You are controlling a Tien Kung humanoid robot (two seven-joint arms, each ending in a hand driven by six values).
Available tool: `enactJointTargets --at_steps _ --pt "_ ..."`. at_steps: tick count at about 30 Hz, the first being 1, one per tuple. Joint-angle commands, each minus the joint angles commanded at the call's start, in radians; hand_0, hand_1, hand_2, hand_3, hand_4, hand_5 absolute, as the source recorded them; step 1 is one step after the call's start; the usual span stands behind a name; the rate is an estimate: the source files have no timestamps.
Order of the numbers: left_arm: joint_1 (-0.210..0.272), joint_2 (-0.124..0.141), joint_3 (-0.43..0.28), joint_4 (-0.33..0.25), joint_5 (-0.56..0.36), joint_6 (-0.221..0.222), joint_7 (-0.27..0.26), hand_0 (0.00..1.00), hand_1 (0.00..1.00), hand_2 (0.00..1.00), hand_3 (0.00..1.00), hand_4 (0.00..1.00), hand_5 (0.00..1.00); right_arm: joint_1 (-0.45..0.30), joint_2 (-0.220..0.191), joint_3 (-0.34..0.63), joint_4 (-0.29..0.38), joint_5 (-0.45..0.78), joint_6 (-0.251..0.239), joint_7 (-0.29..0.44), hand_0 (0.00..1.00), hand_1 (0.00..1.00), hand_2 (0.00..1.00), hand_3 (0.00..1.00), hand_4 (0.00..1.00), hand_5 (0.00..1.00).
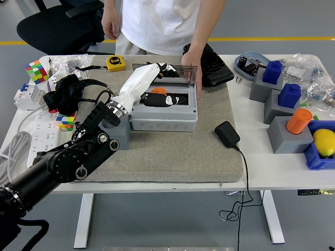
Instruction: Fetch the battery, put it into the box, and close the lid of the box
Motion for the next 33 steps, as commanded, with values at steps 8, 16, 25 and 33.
enactJointTargets --at_steps 8,16,25,33 --pt "-0.006 -0.007 -0.047 -0.026 -0.033 0.043 -0.055 0.66 0.712 0.7 0.68 0.989 0.44 0.0 0.0 -0.001 0.0 0.0 0.0 0.0 0.576 0.625 0.653 0.548 0.94 0.484" --pt "-0.071 -0.059 -0.057 0.053 0.062 -0.019 0.064 0.798 0.834 0.819 0.798 0.998 0.458 0.001 0.0 -0.003 0.001 0.0 0.0 0.0 0.576 0.627 0.653 0.547 0.94 0.484" --pt "-0.138 -0.063 -0.005 0.114 0.138 -0.103 0.199 0.877 0.903 0.892 0.863 0.998 0.58 0.002 0.0 -0.005 0.001 0.001 0.0 0.0 0.576 0.625 0.653 0.547 0.94 0.483" --pt "-0.143 -0.063 0.06 0.087 0.124 -0.149 0.253 0.825 0.856 0.838 0.822 0.998 0.613 -0.001 -0.002 -0.005 0.001 0.001 0.001 0.0 0.577 0.624 0.653 0.547 0.94 0.483"
